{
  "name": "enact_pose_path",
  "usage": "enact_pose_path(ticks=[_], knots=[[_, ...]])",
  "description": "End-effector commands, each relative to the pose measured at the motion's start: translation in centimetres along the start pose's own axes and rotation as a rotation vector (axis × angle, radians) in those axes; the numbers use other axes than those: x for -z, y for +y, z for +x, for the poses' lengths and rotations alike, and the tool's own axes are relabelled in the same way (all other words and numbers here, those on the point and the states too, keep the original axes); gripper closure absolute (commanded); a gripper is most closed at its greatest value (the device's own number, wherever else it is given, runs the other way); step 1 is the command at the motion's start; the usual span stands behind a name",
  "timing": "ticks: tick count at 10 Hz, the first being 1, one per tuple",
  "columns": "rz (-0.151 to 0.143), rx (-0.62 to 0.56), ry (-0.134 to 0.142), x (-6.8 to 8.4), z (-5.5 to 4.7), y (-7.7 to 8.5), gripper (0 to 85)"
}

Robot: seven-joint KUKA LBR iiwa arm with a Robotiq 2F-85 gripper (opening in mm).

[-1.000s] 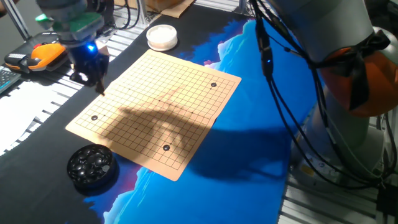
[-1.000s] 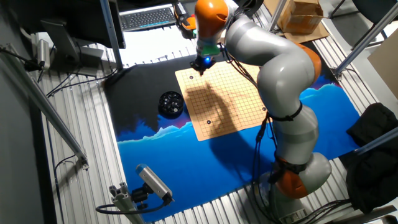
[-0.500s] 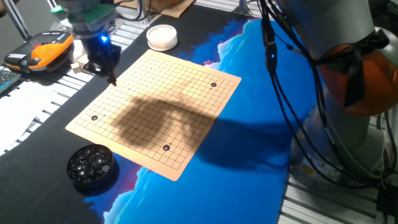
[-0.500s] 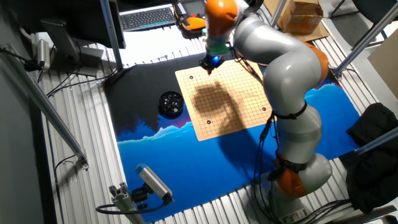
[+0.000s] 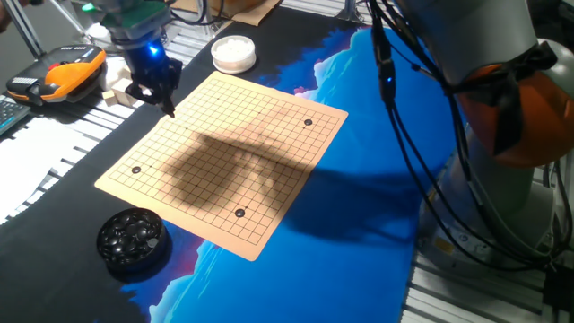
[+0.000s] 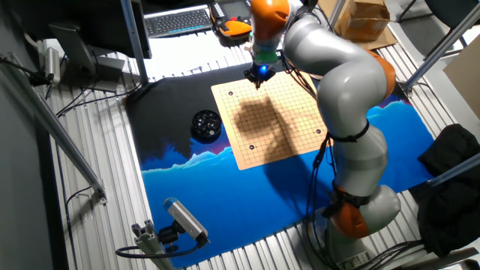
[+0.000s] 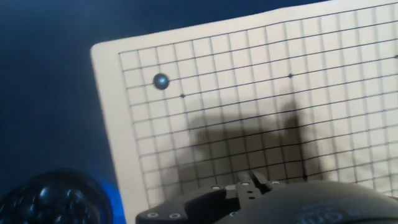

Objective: Play the first move as black on the 3-4 point in the upper right corner of the Go board

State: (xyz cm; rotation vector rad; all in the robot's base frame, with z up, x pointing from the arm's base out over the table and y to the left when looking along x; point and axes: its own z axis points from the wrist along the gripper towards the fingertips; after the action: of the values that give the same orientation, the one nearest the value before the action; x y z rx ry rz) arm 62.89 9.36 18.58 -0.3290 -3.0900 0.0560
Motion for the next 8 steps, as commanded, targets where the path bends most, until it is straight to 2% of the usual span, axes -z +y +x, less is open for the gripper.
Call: enact_pose_path(ticks=[1, 2, 4, 5, 6, 7, 8], knots=[[-0.011, -0.002, -0.005, 0.0, 0.0, -0.1, 85.0], [0.001, 0.024, -0.005, 0.0, 0.0, -0.1, 85.0], [-0.005, 0.099, 0.015, 0.0, 0.0, -0.1, 85.0], [0.002, 0.123, 0.017, 0.0, 0.0, -0.1, 85.0], [-0.005, 0.134, 0.015, 0.0, 0.0, -0.1, 85.0], [-0.012, 0.157, 0.010, -0.1, -0.4, -0.5, 85.0], [-0.018, 0.181, 0.004, -0.5, -1.7, -1.7, 85.0]])
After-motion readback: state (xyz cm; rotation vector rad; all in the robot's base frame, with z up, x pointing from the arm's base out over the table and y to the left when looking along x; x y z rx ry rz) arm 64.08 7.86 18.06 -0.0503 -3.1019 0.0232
